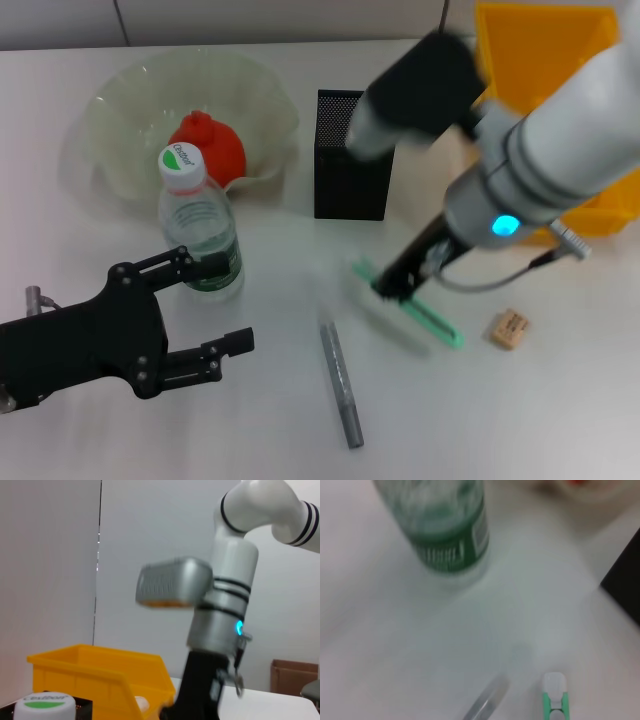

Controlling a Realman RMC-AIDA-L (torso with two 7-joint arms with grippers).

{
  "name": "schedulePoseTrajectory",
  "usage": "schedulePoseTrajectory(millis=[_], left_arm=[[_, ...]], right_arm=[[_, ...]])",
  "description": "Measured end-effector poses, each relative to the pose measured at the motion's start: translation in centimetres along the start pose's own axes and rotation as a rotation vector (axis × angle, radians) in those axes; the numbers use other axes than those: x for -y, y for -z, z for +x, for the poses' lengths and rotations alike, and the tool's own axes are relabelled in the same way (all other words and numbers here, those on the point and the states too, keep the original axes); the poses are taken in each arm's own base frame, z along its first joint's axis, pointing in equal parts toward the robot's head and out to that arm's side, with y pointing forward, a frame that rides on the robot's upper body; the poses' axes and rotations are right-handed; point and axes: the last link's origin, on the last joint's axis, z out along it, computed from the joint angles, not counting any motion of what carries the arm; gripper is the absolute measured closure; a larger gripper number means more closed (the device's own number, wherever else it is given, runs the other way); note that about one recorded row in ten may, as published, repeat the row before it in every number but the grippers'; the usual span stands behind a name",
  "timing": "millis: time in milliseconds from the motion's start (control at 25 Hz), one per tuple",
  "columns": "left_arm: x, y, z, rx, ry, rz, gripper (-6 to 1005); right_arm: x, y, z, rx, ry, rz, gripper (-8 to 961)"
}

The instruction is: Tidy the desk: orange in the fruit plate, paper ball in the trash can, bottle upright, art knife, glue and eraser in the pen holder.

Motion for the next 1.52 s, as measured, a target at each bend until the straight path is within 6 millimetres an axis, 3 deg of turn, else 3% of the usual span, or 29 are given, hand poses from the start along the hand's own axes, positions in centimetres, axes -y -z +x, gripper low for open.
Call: schedulePoseTrajectory(millis=[240, 280, 320, 440, 480, 560, 840, 1080, 1320, 1520], left_arm=[[-0.2, 0.0, -0.1, 0.003, 0.004, -0.014, 216], [-0.3, 0.0, -0.1, 0.007, 0.005, -0.02, 216], [-0.3, 0.0, -0.1, 0.007, 0.005, -0.02, 216], [-0.4, -0.1, -0.3, 0.019, 0.009, -0.024, 216], [-0.5, -0.1, -0.5, 0.029, 0.015, -0.028, 216], [-0.5, -0.1, -0.6, 0.031, 0.02, -0.028, 216], [-0.7, -0.2, -0.9, 0.032, 0.029, -0.03, 216], [-0.6, -0.2, -0.9, 0.035, 0.034, -0.026, 216], [-0.5, -0.2, -0.8, 0.035, 0.032, -0.022, 216], [-0.4, -0.2, -0.8, 0.035, 0.031, -0.017, 216]], right_arm=[[3.1, 7.9, -0.7, 0.383, -0.099, 0.046, 794], [4.1, 10.4, -0.9, 0.545, -0.095, 0.036, 794], [4.1, 10.4, -0.9, 0.545, -0.095, 0.036, 794], [4.8, 11.8, -1.1, 0.768, -0.037, -0.017, 794], [5.7, 11.4, -1.2, 0.883, 0.005, -0.037, 793], [6.2, 10.7, -1.2, 0.915, 0.017, -0.043, 793], [8.3, 5.2, -0.8, 1.066, 0.082, -0.078, 793], [9.1, 0.5, -0.8, 1.067, 0.07, -0.079, 793], [9.1, -1.1, -0.2, 1.059, 0.069, -0.058, 753], [9.2, -1.2, 0.8, 1.068, 0.034, -0.067, 720]])
